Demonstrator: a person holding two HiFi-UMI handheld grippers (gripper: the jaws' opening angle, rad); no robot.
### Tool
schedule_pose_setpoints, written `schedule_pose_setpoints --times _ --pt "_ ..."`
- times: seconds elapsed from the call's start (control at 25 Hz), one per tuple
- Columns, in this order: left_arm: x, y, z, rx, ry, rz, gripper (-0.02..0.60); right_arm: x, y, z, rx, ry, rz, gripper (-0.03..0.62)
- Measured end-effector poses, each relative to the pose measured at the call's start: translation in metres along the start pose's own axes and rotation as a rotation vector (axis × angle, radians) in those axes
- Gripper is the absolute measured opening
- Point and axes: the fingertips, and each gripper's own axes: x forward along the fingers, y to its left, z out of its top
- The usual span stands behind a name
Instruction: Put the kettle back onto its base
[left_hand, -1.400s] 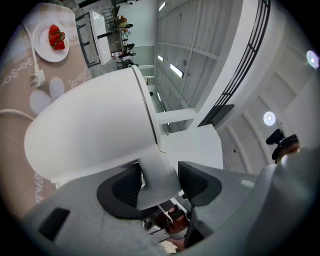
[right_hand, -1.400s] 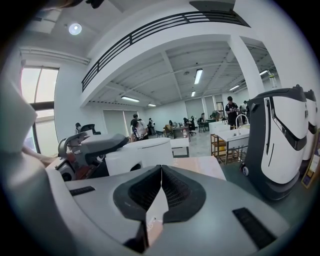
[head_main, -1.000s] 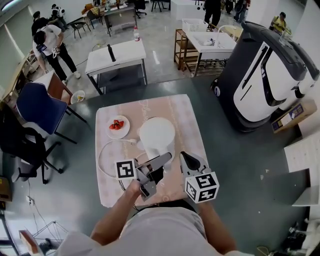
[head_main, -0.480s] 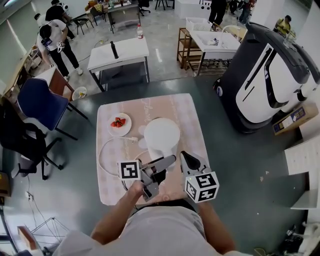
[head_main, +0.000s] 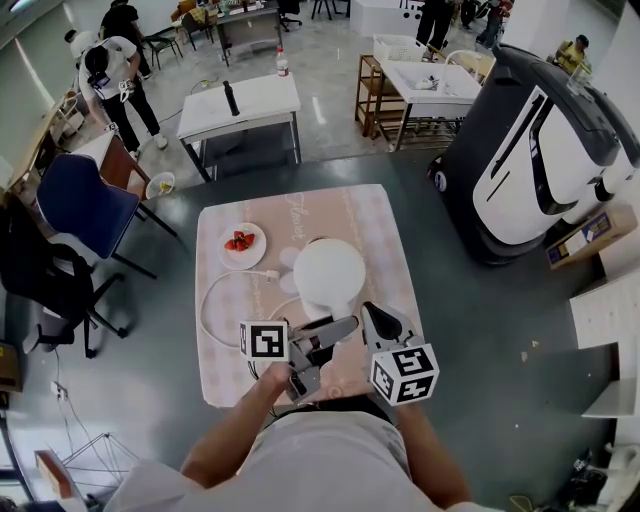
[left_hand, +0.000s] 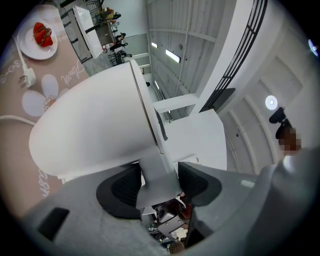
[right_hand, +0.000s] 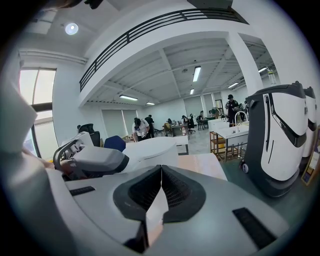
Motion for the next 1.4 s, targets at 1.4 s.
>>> schedule_pose_setpoints --times 1.4 --pt "-0.059 -0.018 -0.004 0.533 -0.043 0.375 0.071 -0.046 0.054 0.005 -0.023 -0.074 -0.055 0.005"
